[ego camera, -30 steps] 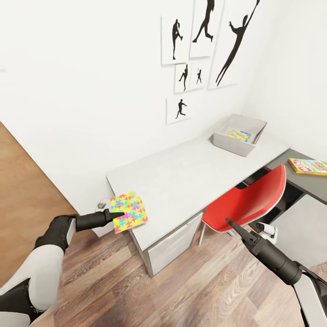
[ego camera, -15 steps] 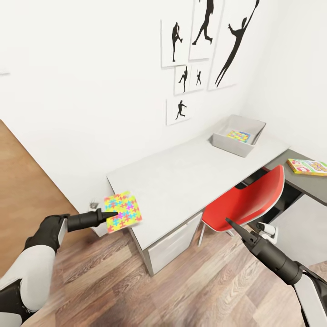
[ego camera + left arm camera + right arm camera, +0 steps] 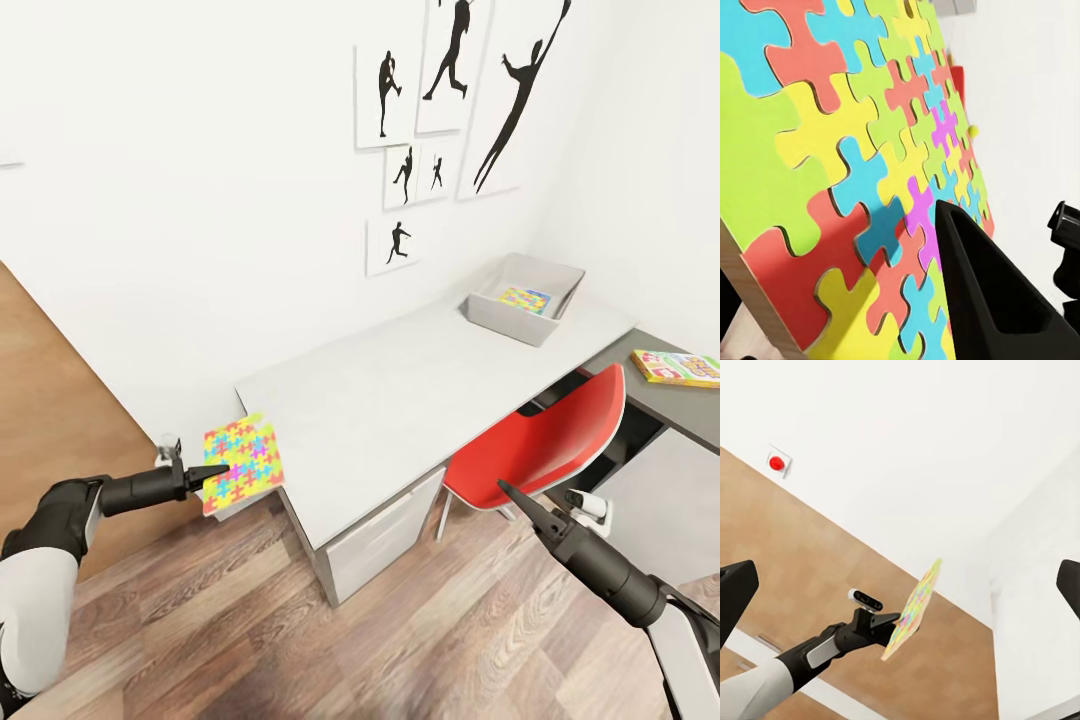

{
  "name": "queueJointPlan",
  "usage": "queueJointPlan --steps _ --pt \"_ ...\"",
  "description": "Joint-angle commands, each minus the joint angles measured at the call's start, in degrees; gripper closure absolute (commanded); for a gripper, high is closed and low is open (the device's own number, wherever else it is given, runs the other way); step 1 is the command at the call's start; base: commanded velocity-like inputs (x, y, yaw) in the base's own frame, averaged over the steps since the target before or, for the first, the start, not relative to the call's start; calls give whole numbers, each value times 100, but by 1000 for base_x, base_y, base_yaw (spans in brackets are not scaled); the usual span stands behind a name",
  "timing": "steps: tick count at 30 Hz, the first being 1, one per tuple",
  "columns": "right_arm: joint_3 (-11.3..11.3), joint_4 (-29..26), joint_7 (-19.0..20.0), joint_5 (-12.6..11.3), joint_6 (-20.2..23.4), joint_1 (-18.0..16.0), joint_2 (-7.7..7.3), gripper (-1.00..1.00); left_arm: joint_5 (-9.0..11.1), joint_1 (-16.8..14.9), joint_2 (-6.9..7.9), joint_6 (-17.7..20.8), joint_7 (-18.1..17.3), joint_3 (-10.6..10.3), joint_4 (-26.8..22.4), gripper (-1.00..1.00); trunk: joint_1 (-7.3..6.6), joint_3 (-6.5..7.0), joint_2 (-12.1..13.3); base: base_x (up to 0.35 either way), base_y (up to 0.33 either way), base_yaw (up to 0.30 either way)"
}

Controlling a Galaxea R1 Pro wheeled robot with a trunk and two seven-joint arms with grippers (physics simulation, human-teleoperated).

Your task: Put all the toys in the child's room - the three board games (two on the bed and one on the table), the two jigsaw puzzles on the table, and the tennis ball on the table - inside the toy box on the table in the child's room.

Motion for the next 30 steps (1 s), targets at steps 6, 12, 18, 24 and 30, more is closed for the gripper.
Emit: queueJointPlan --steps 6,12,18,24,30 --pt "4 7 -6 -28 35 -4 21 -100 -60 -6 2 58 -46 -33 -3 100 3 -9 -10 0 0 0" --pt "13 3 -16 -27 34 -4 37 -100 -60 -6 7 58 -46 -54 -3 100 3 -9 -10 0 0 0" --pt "15 1 -22 -27 28 -4 45 -100 -60 -6 7 58 -46 -61 -3 100 3 -6 -10 0 0 0" --pt "12 0 -2 -27 -126 2 46 -100 -60 -6 1 58 -46 -59 -3 100 3 35 -10 0 0 0" --pt "9 -19 152 -27 -351 104 44 -100 -56 -6 -1 58 -46 -55 -3 100 3 89 -10 0 0 0"
